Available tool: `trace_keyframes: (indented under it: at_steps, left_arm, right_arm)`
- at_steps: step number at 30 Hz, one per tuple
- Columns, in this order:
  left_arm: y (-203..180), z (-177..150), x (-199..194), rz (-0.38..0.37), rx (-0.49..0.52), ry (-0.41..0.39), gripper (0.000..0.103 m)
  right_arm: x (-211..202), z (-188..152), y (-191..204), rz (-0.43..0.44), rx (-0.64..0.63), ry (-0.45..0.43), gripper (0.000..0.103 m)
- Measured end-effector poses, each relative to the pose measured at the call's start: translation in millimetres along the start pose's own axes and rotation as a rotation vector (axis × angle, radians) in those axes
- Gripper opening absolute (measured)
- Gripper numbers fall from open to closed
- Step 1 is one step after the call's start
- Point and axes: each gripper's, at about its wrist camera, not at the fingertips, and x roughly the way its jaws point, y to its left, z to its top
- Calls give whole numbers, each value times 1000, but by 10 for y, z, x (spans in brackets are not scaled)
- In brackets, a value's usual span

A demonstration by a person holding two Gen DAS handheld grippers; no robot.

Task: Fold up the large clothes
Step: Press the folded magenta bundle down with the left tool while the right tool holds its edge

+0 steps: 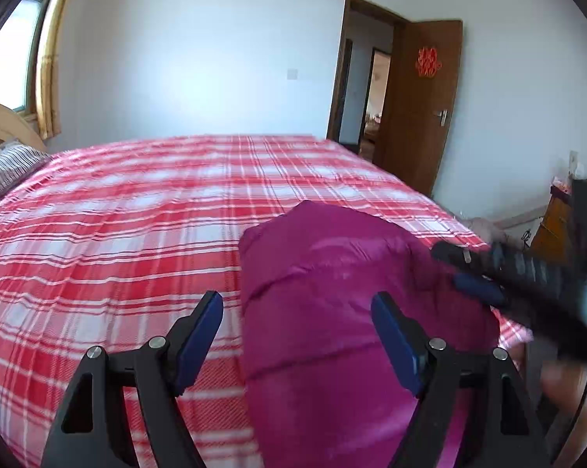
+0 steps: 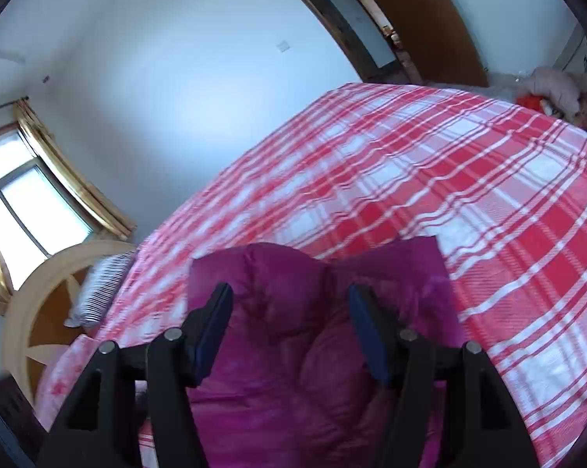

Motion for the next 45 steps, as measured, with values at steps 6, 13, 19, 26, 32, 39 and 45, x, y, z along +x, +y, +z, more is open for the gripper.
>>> trace_keyframes:
  at_steps: [6, 13, 19, 26, 32, 39, 45]
  left_arm:
    - [-123, -172, 699, 150, 56, 169, 84]
    - [104, -326, 876, 129, -34, 206, 100]
    - [99, -362, 985, 124, -49, 252, 102]
    - [172, -382, 1073, 97, -90, 284, 102]
    - [192, -395, 1112, 86, -107, 295, 102]
    - [225, -408, 1142, 76, -121, 299, 102]
    - [234, -410, 1148, 74, -122, 298, 102]
  right_arm:
    - [170, -58, -259, -88, -33, 17, 68]
    - [397, -242, -448, -111, -13, 58, 68]
    - [522, -260, -526, -128, 3, 96, 68]
    - [603, -281, -511, -160, -17, 127, 70]
    - [680, -305, -449, -203, -60, 147, 73]
    - [704, -317, -453, -207, -63, 149, 74]
    - [694, -323, -464, -198, -56, 145, 75]
